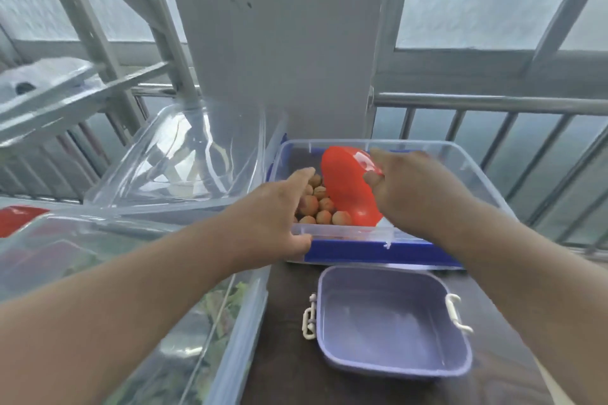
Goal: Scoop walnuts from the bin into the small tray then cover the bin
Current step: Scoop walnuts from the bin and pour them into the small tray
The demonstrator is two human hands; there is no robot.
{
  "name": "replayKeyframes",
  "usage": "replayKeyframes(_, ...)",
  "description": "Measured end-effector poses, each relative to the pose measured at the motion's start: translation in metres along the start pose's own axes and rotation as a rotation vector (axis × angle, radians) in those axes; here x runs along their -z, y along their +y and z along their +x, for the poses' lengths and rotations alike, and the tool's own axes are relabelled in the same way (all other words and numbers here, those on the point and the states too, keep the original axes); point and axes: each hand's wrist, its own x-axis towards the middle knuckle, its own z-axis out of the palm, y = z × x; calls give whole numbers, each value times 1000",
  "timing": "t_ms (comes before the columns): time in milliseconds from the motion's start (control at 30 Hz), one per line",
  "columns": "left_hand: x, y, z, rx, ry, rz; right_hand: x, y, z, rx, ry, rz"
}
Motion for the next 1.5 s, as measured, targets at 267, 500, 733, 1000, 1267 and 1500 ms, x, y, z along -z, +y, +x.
replayKeyframes(267,-16,5,-8,103,79,-20,-8,-8,-7,96,-12,-47)
replayKeyframes(500,-12,5,-15,104,147,-87,-14,0,-11,8,-82,180)
replayKeyframes(733,-13,-2,-20,66,205,-110,-23,3,-14,-112,-66,432)
replayKeyframes(1000,-15,-12,-18,60,240,-157,-21,7,-3,-304,-133,607)
replayKeyframes(1267,-16,-17,-16,20,248,-182,-4,18,-27,-451,85,1095)
replayKeyframes(1500,-14,-16,-15,-96,242,-331,19,30,-70,-434,131,1224)
